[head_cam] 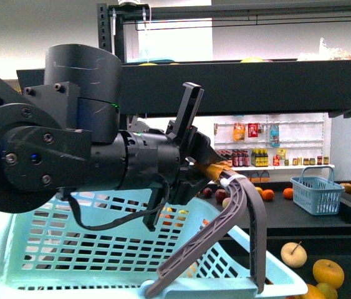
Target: Pick lemon from shelf
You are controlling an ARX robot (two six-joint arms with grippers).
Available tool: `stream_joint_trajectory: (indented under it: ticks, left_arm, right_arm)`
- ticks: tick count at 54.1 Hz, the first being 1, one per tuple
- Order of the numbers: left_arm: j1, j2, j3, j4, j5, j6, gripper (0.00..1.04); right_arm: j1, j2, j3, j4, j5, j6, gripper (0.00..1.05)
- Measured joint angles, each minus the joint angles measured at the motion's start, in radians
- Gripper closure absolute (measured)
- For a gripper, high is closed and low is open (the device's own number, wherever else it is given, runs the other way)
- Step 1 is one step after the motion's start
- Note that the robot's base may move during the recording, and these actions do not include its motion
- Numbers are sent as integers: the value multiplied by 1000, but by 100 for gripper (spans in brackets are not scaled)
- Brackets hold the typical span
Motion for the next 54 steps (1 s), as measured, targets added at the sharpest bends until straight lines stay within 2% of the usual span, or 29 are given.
stream_joint_trajectory:
  ticks: [21,24,26,35,40,46,54]
  left_arm:
    - [-21,109,90,-23,7,5,93]
    - [-24,111,90,-23,10,6,93]
    - [-24,111,92,-23,10,6,93]
    - [-25,111,98,-23,10,18,93]
    - [-25,111,98,-23,9,19,93]
    - [-25,111,98,-23,8,19,93]
    - [-26,111,99,-23,10,18,93]
  right_arm:
    - [0,0,0,0,0,0,8]
    - [35,98,28,-50,189,59,8]
    - [18,166,39,-25,209,76,8]
    - [-166,618,139,248,34,125,8]
    - [-269,1011,307,418,-82,129,8]
    - [-283,1442,538,356,-195,135,8]
    - [-247,1774,720,261,-217,79,8]
